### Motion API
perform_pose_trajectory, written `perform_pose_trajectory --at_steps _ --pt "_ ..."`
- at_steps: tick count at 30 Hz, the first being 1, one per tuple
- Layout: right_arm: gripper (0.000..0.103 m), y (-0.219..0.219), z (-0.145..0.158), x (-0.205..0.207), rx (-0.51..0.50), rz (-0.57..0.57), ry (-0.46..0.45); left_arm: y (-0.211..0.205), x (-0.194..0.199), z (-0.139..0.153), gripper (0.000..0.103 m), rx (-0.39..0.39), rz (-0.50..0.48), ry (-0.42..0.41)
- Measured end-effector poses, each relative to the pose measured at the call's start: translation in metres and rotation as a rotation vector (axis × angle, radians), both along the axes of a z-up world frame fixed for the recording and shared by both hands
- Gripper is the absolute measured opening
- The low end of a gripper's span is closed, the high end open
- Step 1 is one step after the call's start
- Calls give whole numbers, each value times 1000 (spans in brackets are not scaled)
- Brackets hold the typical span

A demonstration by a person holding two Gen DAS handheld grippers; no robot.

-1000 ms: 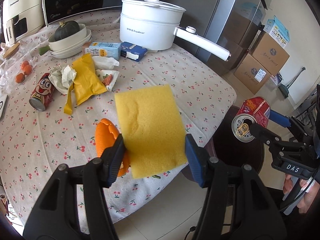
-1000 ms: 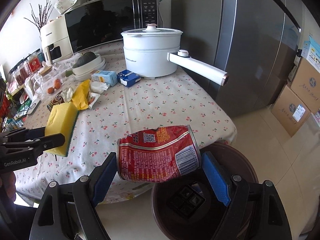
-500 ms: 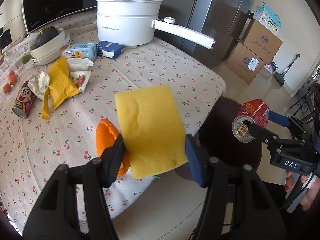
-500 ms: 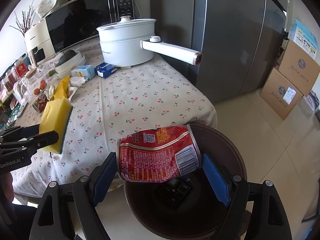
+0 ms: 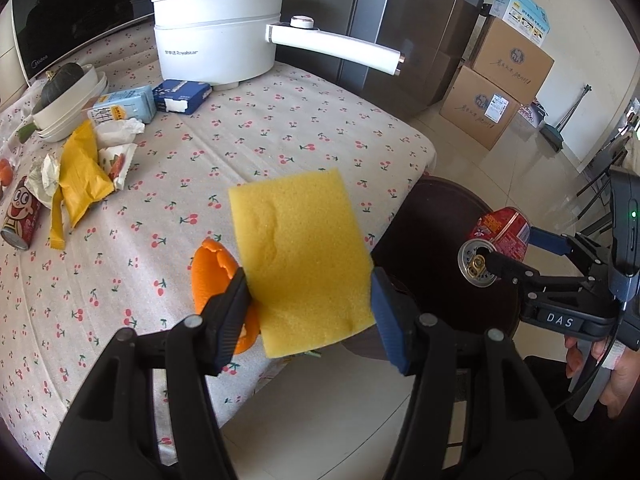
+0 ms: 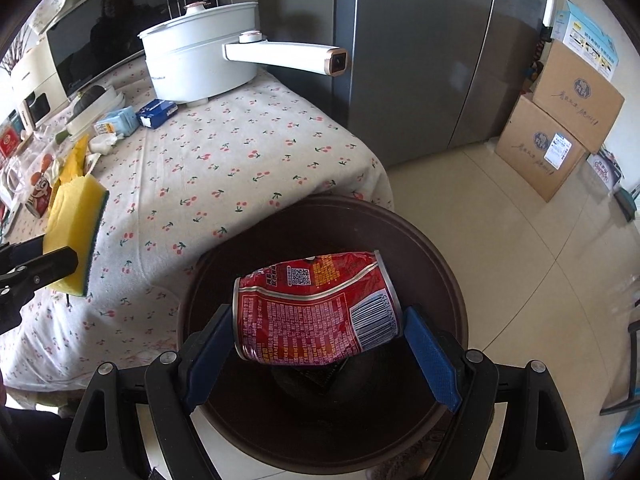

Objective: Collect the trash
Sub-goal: 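Carry the red can over the bin and release it with the right tool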

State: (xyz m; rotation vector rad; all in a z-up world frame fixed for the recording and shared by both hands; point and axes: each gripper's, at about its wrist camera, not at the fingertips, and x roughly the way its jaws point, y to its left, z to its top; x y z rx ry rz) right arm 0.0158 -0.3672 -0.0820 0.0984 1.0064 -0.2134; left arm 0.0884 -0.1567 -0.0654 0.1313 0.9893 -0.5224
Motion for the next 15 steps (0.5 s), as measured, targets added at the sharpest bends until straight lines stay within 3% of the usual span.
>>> perform_pose_trajectory --at_steps 15 --pt "87 -20 10 -13 0 -35 -22 -45 -10 -15 61 -22 -123 9"
